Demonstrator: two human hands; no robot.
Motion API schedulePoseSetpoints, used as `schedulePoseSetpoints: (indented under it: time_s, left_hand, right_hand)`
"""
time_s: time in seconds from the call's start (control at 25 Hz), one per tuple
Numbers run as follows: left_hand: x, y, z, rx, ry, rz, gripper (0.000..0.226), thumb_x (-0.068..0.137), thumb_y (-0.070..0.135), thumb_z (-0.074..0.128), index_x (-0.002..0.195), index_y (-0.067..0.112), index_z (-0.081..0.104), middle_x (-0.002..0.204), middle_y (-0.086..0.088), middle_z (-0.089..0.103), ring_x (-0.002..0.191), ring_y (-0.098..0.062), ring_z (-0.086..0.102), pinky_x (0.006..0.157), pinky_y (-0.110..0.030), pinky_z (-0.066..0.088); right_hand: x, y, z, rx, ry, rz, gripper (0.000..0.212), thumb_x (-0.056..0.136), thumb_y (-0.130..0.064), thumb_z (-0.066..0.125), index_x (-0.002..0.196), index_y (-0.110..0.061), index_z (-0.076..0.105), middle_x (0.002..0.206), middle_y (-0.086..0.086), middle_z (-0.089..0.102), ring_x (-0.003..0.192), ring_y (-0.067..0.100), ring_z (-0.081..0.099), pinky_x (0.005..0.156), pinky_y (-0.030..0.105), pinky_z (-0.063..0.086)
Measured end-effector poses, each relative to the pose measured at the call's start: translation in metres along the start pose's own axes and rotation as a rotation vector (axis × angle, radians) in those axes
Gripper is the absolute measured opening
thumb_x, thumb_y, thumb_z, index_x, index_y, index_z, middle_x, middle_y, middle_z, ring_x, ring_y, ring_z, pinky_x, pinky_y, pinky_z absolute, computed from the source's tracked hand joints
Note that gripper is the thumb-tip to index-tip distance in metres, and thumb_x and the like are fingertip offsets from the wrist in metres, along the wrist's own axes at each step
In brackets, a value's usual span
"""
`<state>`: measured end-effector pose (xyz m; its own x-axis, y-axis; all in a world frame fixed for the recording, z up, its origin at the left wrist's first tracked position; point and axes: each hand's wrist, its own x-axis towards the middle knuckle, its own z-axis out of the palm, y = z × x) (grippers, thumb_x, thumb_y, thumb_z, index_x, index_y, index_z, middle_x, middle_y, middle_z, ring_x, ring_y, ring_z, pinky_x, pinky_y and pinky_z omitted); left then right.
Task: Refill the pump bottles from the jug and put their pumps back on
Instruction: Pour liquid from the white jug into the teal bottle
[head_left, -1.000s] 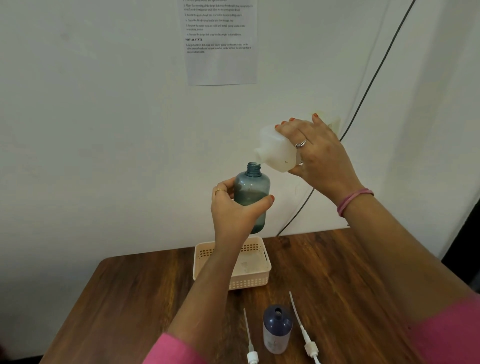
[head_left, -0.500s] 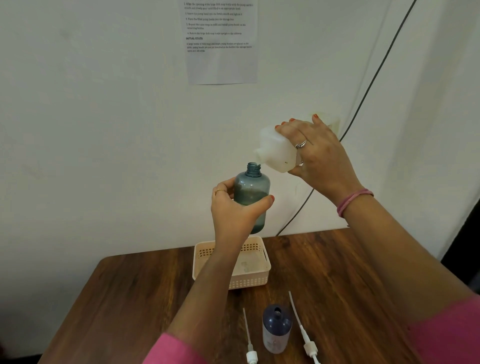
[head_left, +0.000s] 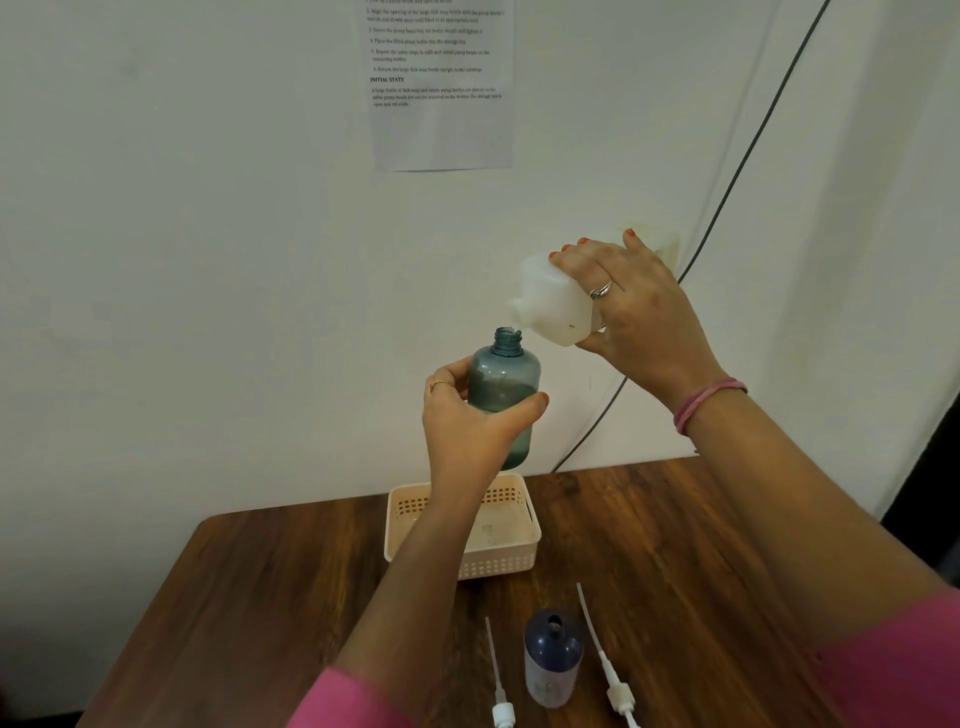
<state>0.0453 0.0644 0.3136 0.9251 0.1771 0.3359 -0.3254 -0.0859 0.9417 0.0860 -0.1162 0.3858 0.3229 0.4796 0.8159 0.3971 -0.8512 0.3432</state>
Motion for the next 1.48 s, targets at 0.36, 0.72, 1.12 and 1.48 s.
schedulePoseSetpoints:
  time_s: [0.36, 0.72, 1.12, 1.48]
  left_hand:
    - [-0.0008, 0.0012, -0.0005, 0.013, -0.005, 0.0, 0.073, 0.059, 0.026, 0.089, 0.117, 0.03, 0.045, 0.119, 0.007, 0.052, 0.095, -0.003, 0.053, 0.066, -0.008, 0.045]
    - [-0.0008, -0.001, 0.0005, 0.015, -0.003, -0.001, 0.074, 0.059, 0.027, 0.089, 0.118, 0.029, 0.046, 0.119, 0.008, 0.052, 0.096, -0.001, 0.053, 0.068, -0.009, 0.044]
    - [0.0001, -0.0034, 0.0011, 0.015, 0.001, 0.005, 0.074, 0.059, 0.026, 0.089, 0.119, 0.028, 0.047, 0.119, 0.006, 0.052, 0.1, -0.005, 0.053, 0.071, -0.011, 0.046]
    - [0.001, -0.0053, 0.0031, 0.015, 0.001, 0.007, 0.074, 0.059, 0.027, 0.089, 0.119, 0.028, 0.046, 0.12, 0.007, 0.052, 0.104, -0.009, 0.053, 0.069, -0.01, 0.045]
  right_hand:
    - [0.0008, -0.0011, 0.0, -0.001, 0.0, -0.005, 0.077, 0.061, -0.01, 0.086, 0.129, -0.006, 0.051, 0.124, 0.014, 0.059, 0.119, 0.031, 0.054, 0.108, 0.049, 0.03]
    - [0.0003, -0.0015, -0.0015, 0.005, 0.003, -0.009, 0.077, 0.061, -0.01, 0.086, 0.129, -0.005, 0.051, 0.123, 0.014, 0.06, 0.118, 0.031, 0.055, 0.108, 0.048, 0.029]
    - [0.0, -0.0016, 0.0007, 0.012, 0.003, -0.009, 0.075, 0.062, -0.009, 0.086, 0.129, -0.005, 0.052, 0.123, 0.014, 0.06, 0.119, 0.031, 0.055, 0.108, 0.049, 0.03]
    - [-0.0009, -0.0009, 0.0015, 0.01, 0.003, -0.015, 0.077, 0.06, -0.009, 0.087, 0.129, -0.005, 0.052, 0.123, 0.015, 0.06, 0.119, 0.031, 0.055, 0.108, 0.05, 0.03]
